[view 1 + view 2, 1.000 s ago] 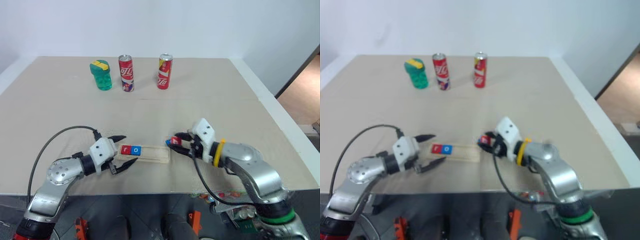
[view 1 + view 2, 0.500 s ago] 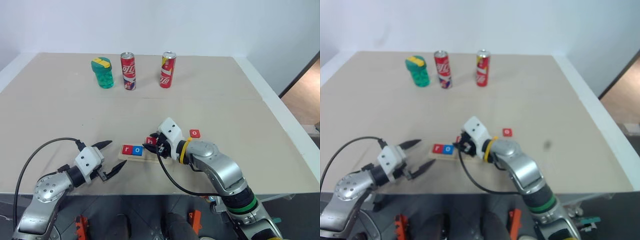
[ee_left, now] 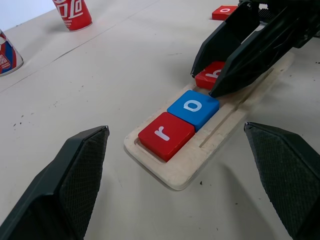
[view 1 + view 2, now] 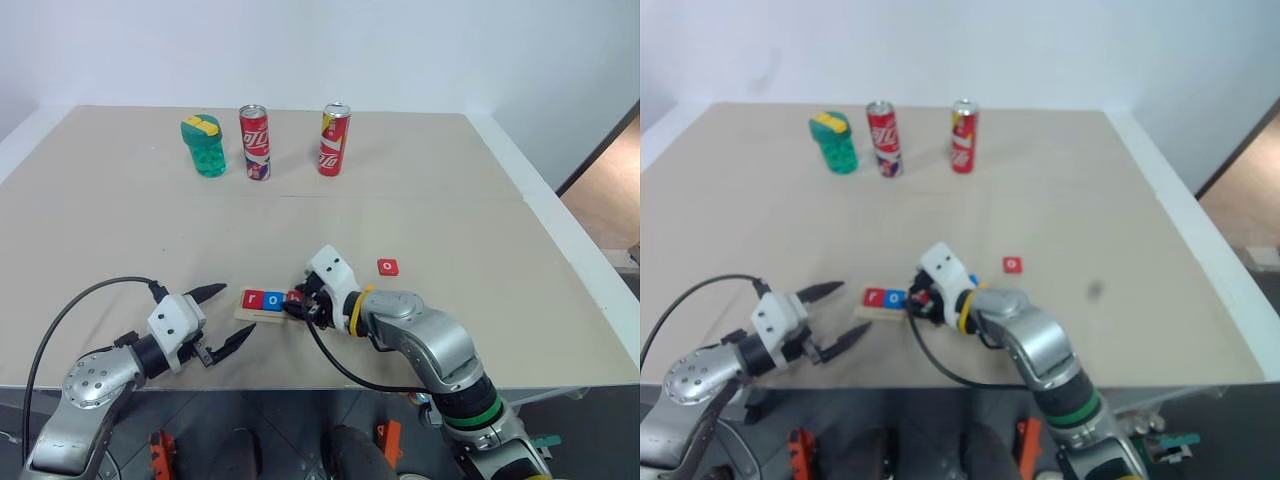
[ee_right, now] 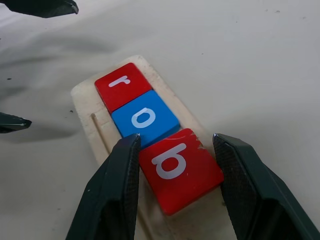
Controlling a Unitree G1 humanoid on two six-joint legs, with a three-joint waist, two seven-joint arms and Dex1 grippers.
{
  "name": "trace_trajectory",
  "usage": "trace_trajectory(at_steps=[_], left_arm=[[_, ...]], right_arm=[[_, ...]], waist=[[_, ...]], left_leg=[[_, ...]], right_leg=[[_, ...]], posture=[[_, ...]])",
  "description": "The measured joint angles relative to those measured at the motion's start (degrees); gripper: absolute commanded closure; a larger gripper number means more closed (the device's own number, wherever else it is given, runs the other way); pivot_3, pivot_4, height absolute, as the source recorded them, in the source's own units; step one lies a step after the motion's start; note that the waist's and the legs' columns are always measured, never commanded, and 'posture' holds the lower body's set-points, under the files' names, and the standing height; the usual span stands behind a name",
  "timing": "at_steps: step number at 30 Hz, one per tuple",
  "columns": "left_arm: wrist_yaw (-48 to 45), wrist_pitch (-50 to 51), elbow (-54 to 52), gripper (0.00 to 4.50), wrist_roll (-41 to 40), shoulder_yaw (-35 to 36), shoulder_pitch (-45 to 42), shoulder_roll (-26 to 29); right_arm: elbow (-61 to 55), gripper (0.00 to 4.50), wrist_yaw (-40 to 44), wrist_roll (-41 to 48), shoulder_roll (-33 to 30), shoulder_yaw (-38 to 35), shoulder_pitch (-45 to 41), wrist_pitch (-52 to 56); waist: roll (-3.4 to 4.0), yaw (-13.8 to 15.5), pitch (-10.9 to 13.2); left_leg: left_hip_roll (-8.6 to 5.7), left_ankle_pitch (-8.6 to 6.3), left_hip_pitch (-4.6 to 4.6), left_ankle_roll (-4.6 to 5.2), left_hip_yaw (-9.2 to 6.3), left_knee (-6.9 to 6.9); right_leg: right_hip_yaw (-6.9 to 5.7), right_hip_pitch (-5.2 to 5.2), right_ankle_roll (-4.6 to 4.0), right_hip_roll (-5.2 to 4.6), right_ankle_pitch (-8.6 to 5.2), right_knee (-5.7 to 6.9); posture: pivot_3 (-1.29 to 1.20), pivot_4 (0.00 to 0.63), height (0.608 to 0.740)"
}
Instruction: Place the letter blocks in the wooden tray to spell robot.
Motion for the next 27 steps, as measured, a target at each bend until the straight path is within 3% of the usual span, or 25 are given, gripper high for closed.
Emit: trace_trajectory(at_steps=[2,4,9,15,19,22,25,27], left_arm=[[-0.05,0.00,0.00,0.00,0.01,0.00,0.00,0.15],[-0.06,0.04,0.00,0.00,0.01,-0.01,0.00,0.16],[-0.13,0.81,-0.05,0.00,0.20,-0.12,0.00,0.24],[-0.27,0.84,-0.07,0.00,0.57,-0.16,0.00,0.34],[-1.44,0.83,-0.08,0.00,0.39,-0.31,-0.04,0.63],[-4.02,1.40,-0.49,0.00,-1.11,-0.92,-0.08,2.22],[-7.63,2.81,-1.71,0.00,-3.02,-2.44,-0.16,4.24],[-8.52,3.68,-2.04,0.00,-3.57,-2.49,-0.36,4.61]], right_arm=[[-0.11,2.77,-0.39,0.11,0.30,0.02,0.00,0.25],[-0.12,1.74,-0.76,0.15,0.56,0.02,0.00,0.37],[-0.12,0.05,-1.11,0.56,1.53,0.02,0.01,0.41],[-0.15,0.05,-1.93,1.12,1.93,-0.84,-0.06,0.31],[-1.82,0.05,-1.68,2.84,0.77,-7.20,-2.79,-0.66],[-4.32,0.85,3.85,6.25,-5.00,-11.42,-2.99,-3.25],[-4.76,1.91,15.17,9.09,-15.94,-12.84,3.00,-8.31],[-4.52,2.72,19.42,9.90,-18.25,-12.14,5.10,-10.43]], waist=[[0.00,-0.01,0.00],[0.00,-0.01,0.00],[0.00,-0.02,0.00],[0.00,-0.02,0.00],[0.02,-0.01,0.01],[0.00,0.17,0.00],[-0.01,0.20,0.00],[0.07,-0.29,0.04]], left_leg=[[0.00,0.00,0.00,0.00,0.00,0.00],[0.00,0.00,0.00,0.00,0.00,0.00],[0.01,0.00,0.00,0.00,-0.01,0.00],[0.00,0.00,0.00,0.00,-0.01,0.00],[-0.02,0.00,-0.01,0.00,-0.01,0.01],[-0.06,0.00,-0.03,0.00,-0.07,-0.02],[-0.13,-0.07,-0.05,-0.02,-0.07,-0.06],[-0.09,-0.13,-0.02,0.07,0.05,-0.07]], right_leg=[[0.00,0.00,0.00,0.00,0.00,0.00],[-0.01,0.00,-0.01,0.00,0.00,0.00],[-0.03,0.00,-0.02,0.00,-0.01,0.00],[-0.03,0.00,-0.02,-0.01,-0.01,0.00],[-0.04,0.00,-0.01,-0.02,0.00,0.00],[-0.10,0.05,0.02,-0.08,-0.11,-0.04],[-0.04,0.10,0.15,-0.18,-0.31,-0.06],[0.05,0.01,0.09,-0.11,-0.25,-0.03]], posture=[[0.00,0.150,0.740],[0.00,0.150,0.740],[0.00,0.150,0.740],[0.00,0.150,0.740],[0.00,0.150,0.740],[0.00,0.150,0.740],[0.00,0.150,0.740],[0.00,0.150,0.740]])
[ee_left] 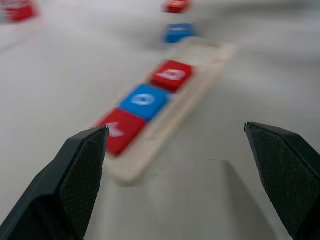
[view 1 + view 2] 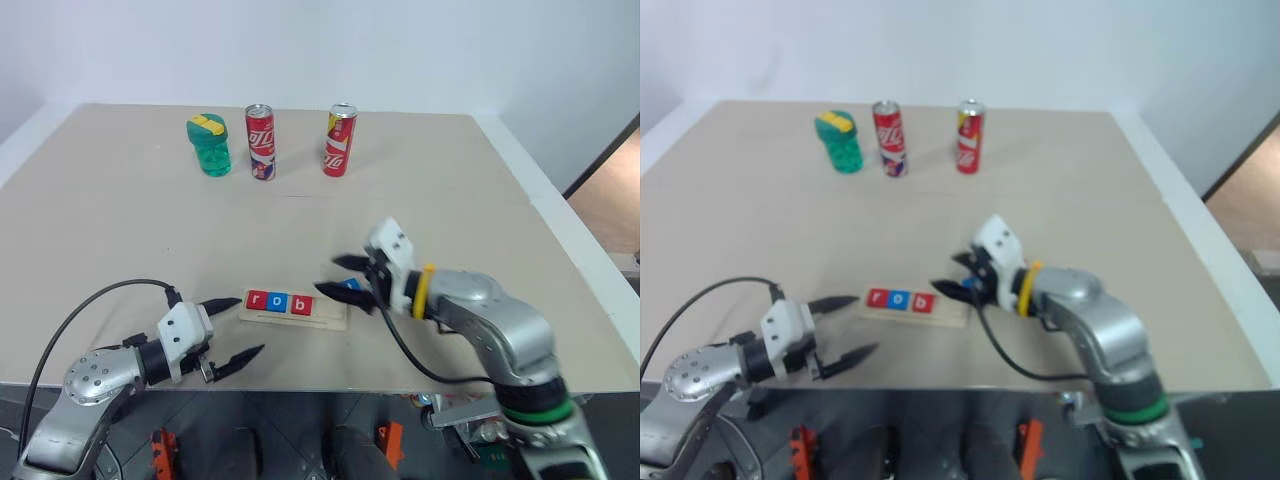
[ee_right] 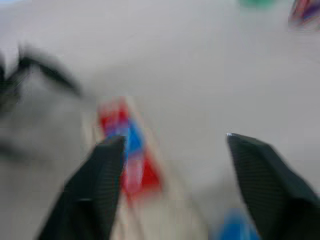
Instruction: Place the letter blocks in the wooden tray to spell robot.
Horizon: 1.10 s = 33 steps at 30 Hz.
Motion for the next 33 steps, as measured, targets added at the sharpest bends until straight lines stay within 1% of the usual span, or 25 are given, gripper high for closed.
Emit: trace_trajectory(at_steps=[1,2,5,6,12,18,28,33], left_arm=[[-0.46,0.21,-0.36,0.00,-0.30,-0.07,-0.32,0.06],[-0.68,0.66,-0.66,0.00,-0.79,-0.08,-0.56,0.09],[-1.35,2.43,-1.69,0.00,-2.18,-0.08,-0.61,0.18],[-1.45,2.67,-1.81,0.00,-2.29,-0.08,-0.61,0.18],[-1.01,7.57,-3.20,0.00,-5.01,0.02,-1.01,0.54],[1.83,13.66,-5.53,0.00,-8.83,0.18,-3.53,0.24],[3.71,15.13,-6.95,0.00,-8.86,0.12,-3.99,0.09],[3.60,14.94,-6.94,0.00,-8.38,0.12,-3.75,0.11]], right_arm=[[0.02,2.95,1.62,0.21,-0.46,1.19,0.18,-1.06],[0.07,3.39,2.41,0.16,-0.53,1.85,0.20,-1.85],[2.37,4.34,2.80,-0.77,0.57,4.71,-0.30,-4.54],[3.07,4.43,2.61,-1.14,0.89,5.16,-0.49,-4.87],[6.05,4.43,1.51,-4.01,2.81,7.93,-2.50,-7.36],[8.37,4.43,1.03,-6.91,3.42,10.31,-2.58,-9.48],[11.36,4.43,0.07,-10.76,5.27,12.51,-3.23,-11.79],[11.82,4.43,-0.24,-11.36,8.25,14.40,-4.32,-11.84]], waist=[[0.00,-0.42,0.00],[0.00,-0.55,0.00],[-0.01,-0.61,0.00],[0.00,-0.61,0.00],[-0.01,-0.61,0.00],[-0.01,-0.53,0.00],[-0.01,-0.53,0.00],[-0.01,-0.54,0.00]], left_leg=[[0.12,-0.02,0.03,0.03,0.00,0.00],[0.19,-0.02,0.04,0.03,-0.04,0.00],[0.41,-0.01,0.14,0.04,-0.12,0.01],[0.44,0.01,0.14,0.05,-0.14,0.01],[0.43,0.05,0.16,0.02,-0.08,0.04],[0.34,0.04,0.12,0.01,-0.06,0.04],[0.37,0.04,0.13,0.01,-0.07,0.04],[0.40,0.04,0.13,0.01,-0.09,0.04]], right_leg=[[-0.04,0.00,-0.11,0.10,0.07,0.00],[-0.10,0.00,-0.16,0.18,0.10,0.00],[-0.15,0.06,-0.32,0.44,0.17,0.05],[-0.15,0.06,-0.36,0.48,0.20,0.06],[-0.12,0.06,-0.37,0.45,0.23,0.07],[-0.11,0.05,-0.28,0.36,0.18,0.06],[-0.11,0.05,-0.31,0.40,0.19,0.07],[-0.13,0.04,-0.33,0.43,0.20,0.07]], posture=[[0.00,0.150,0.740],[0.00,0.150,0.740],[0.00,0.150,0.740],[0.00,0.150,0.740],[0.00,0.150,0.740],[0.00,0.150,0.740],[0.00,0.150,0.740],[0.00,0.150,0.740]])
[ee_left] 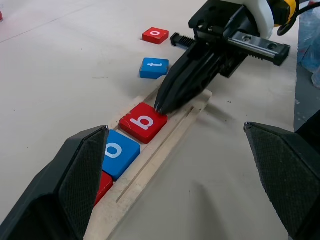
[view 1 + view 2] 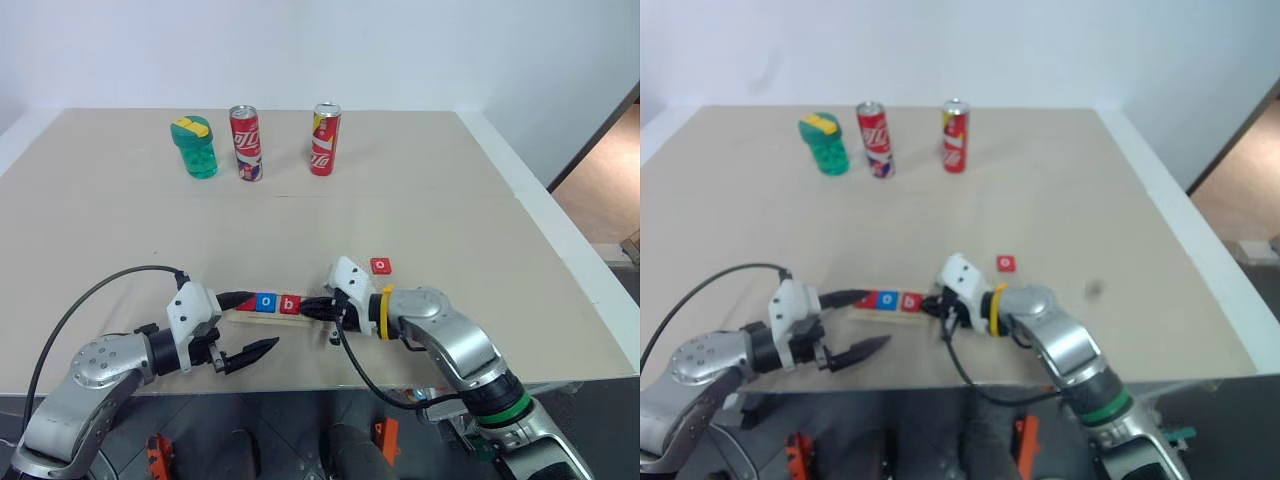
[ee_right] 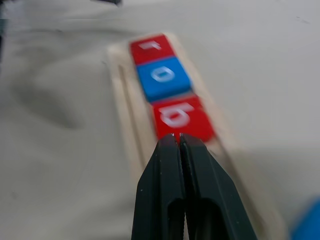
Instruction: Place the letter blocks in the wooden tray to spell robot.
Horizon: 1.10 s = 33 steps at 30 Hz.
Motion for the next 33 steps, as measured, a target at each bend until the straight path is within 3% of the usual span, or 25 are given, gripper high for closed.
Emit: trace_trajectory(at_steps=[12,21,33], left_arm=[[-0.30,-1.71,0.64,0.00,1.82,-0.02,2.15,-0.05],[-1.07,-3.73,1.56,0.00,2.27,-0.03,2.97,-0.56],[-2.25,-3.67,1.81,0.00,1.16,-0.02,3.00,-0.66]], right_arm=[[2.35,4.43,-1.71,-1.51,3.11,-0.22,-1.79,-0.90],[-2.62,4.43,-2.67,-0.74,0.36,-2.95,-0.70,1.36],[-0.51,4.43,-2.54,-2.89,-1.35,-1.40,1.67,-1.87]], waist=[[0.00,0.11,0.00],[-0.01,0.29,-0.01],[-0.01,0.31,-0.01]], left_leg=[[-0.01,0.00,0.00,-0.01,0.01,0.01],[-0.02,0.00,0.00,-0.01,0.03,0.00],[-0.01,0.01,0.01,-0.01,0.05,0.01]], right_leg=[[-0.01,0.00,-0.01,-0.03,0.00,0.00],[-0.01,0.00,-0.01,-0.06,-0.02,0.00],[0.01,0.00,-0.03,-0.03,0.02,0.00]], posture=[[0.00,0.150,0.740],[0.00,0.150,0.740],[0.00,0.150,0.740]])
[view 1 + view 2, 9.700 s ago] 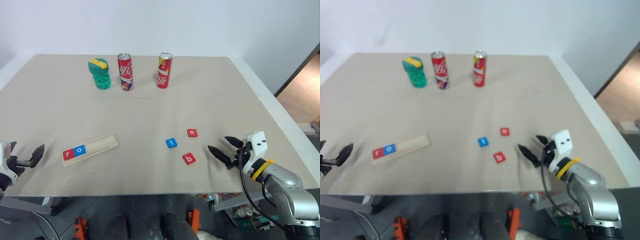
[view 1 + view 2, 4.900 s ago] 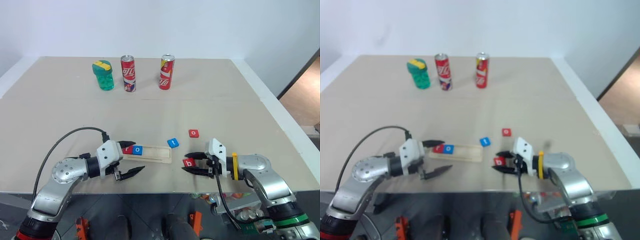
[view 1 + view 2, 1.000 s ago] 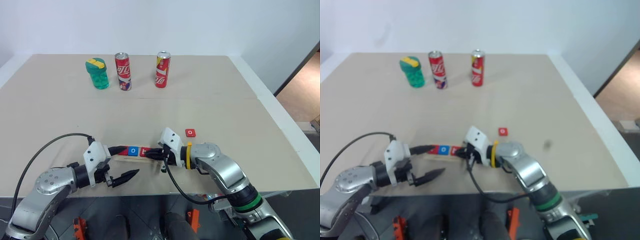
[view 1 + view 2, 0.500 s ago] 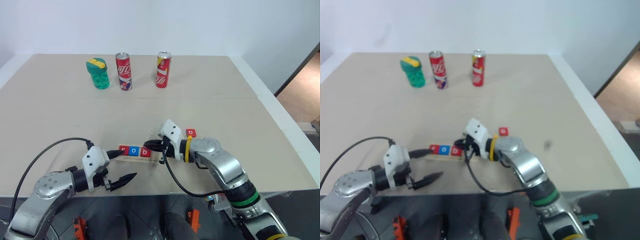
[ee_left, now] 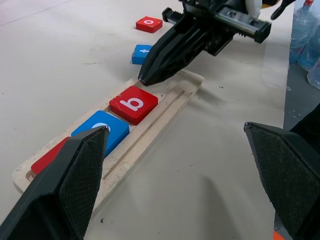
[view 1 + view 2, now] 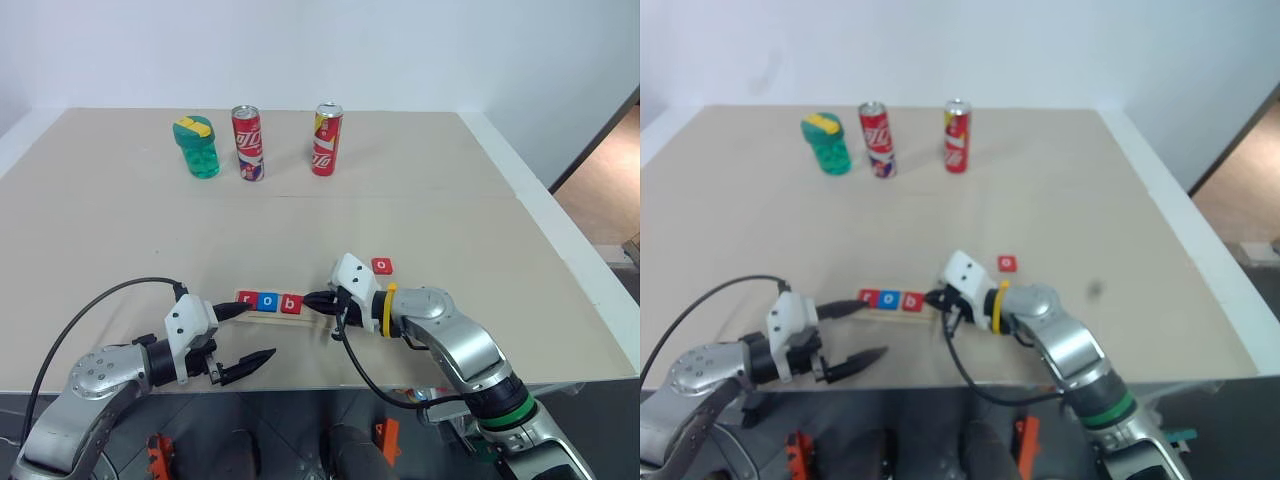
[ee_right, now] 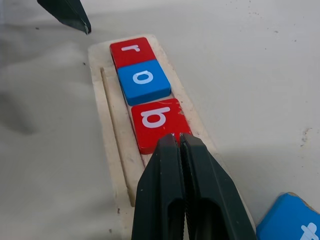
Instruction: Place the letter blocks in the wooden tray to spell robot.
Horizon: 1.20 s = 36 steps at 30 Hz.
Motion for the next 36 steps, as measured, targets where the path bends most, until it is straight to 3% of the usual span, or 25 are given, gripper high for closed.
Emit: trace_trajectory(at_steps=[18,19,25,28,30,33,36], left_arm=[[2.82,4.84,-2.00,0.00,-0.17,0.02,-2.16,0.56],[3.01,4.97,-2.02,0.00,-0.17,0.02,-2.22,0.57],[2.78,5.05,-2.89,0.00,-0.19,-0.10,-2.40,1.21],[1.93,5.01,-3.34,0.00,-0.24,-0.20,-2.45,1.91],[1.15,5.00,-3.36,0.00,-0.27,-1.14,-3.41,2.17],[-0.03,4.95,-3.43,0.00,-0.39,-2.35,-3.95,2.27],[-0.31,4.87,-3.33,0.00,-0.34,-2.58,-5.47,2.26]], right_arm=[[3.18,4.43,0.20,-2.00,2.35,1.41,-0.67,-2.01],[3.20,3.92,0.23,-1.93,2.16,1.20,-0.82,-1.86],[1.59,1.99,2.80,7.50,0.63,-9.54,-7.39,4.35],[1.74,0.96,4.81,11.61,-2.67,-15.62,-11.07,6.27],[7.25,0.24,10.55,13.28,-6.53,-16.56,-11.95,4.14],[22.13,0.09,19.12,11.12,-11.11,-16.19,-12.01,-3.16],[29.59,0.09,23.87,8.79,-10.92,-14.25,-12.38,-10.85]], waist=[[0.00,0.04,0.00],[0.00,0.04,0.00],[0.02,0.07,0.01],[-0.01,0.44,0.00],[-0.01,0.59,0.00],[0.03,0.65,0.03],[0.04,0.17,0.04]], left_leg=[[0.00,0.00,0.00,-0.01,-0.01,0.03],[-0.01,0.00,0.00,-0.01,-0.01,0.03],[0.00,0.00,-0.02,0.00,-0.02,0.05],[0.00,0.00,0.00,-0.01,-0.03,0.04],[-0.04,0.00,0.01,-0.01,-0.03,0.02],[-0.20,0.00,0.00,0.00,0.06,0.03],[-0.16,-0.01,0.04,0.02,0.07,0.03]], right_leg=[[-0.01,0.02,0.02,0.00,0.01,0.00],[0.00,0.02,0.02,-0.01,0.01,0.00],[-0.02,0.01,0.03,0.00,0.03,0.00],[-0.04,0.06,0.02,-0.01,-0.01,-0.01],[-0.04,0.09,0.02,-0.01,-0.04,-0.03],[0.05,0.09,-0.07,-0.14,-0.17,-0.04],[0.10,0.09,0.12,-0.08,-0.03,-0.04]], posture=[[0.00,0.150,0.740],[0.00,0.150,0.740],[0.00,0.150,0.740],[0.00,0.150,0.740],[0.00,0.150,0.740],[0.00,0.150,0.740],[0.00,0.150,0.740]])
